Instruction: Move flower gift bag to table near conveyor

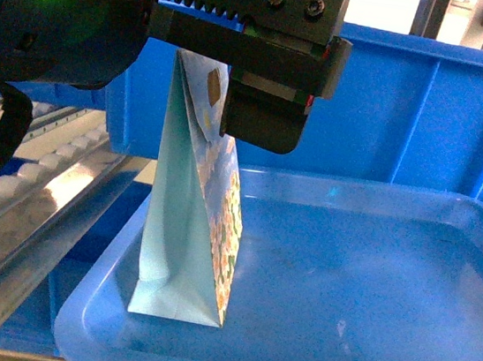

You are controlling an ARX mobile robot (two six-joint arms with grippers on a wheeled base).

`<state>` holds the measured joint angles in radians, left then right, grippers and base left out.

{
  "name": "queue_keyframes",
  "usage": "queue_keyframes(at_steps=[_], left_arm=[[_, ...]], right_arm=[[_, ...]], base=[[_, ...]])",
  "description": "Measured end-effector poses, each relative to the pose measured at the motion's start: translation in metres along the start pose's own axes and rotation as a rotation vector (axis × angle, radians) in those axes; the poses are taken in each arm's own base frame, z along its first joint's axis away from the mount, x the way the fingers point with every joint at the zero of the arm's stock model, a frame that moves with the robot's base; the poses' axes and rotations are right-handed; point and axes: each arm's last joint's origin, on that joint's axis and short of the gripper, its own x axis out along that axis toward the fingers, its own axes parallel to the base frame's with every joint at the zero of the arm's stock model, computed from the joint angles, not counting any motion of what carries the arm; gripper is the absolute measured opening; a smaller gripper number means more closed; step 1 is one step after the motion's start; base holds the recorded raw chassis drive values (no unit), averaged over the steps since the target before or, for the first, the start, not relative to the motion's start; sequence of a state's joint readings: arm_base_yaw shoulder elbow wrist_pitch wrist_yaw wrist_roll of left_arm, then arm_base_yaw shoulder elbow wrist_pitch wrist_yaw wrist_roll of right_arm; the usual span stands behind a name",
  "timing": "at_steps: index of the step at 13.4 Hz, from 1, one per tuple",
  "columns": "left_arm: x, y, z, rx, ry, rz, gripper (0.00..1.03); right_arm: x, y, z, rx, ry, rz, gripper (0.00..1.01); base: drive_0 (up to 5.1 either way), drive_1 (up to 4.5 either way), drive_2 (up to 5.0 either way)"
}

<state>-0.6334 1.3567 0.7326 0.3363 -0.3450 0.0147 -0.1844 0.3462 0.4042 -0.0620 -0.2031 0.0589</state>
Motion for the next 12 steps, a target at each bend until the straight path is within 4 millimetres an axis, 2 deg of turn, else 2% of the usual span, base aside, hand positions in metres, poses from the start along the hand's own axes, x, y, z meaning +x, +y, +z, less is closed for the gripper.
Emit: queue_keyframes(at_steps=[5,6,7,9,12], left_arm=[[0.001,-0.001,-0.010,-0.020,0.069,-0.002,0.98],[0.002,-0.001,-0.012,-0.021,0.080,-0.004,0.94],[0.002,-0.001,-0.013,-0.028,0.088,-0.004,0.86],[0.003,-0.003,-0.023,-0.022,0.121,-0.003,0.57],[0.003,-0.004,-0.023,-0.022,0.118,0.001,0.12]], right_arm=[[0.000,0.000,0.000,0.000,0.000,0.000,0.02],[0.000,0.000,0.000,0.000,0.000,0.000,0.02],[0.000,0.000,0.000,0.000,0.000,0.000,0.02],[0.000,0.000,0.000,0.000,0.000,0.000,0.02],[0.000,0.000,0.000,0.000,0.000,0.000,0.02]], base=[[0.0,0.00,0.0],[0.0,0.00,0.0],[0.0,0.00,0.0],[0.0,0.00,0.0],[0.0,0.00,0.0]])
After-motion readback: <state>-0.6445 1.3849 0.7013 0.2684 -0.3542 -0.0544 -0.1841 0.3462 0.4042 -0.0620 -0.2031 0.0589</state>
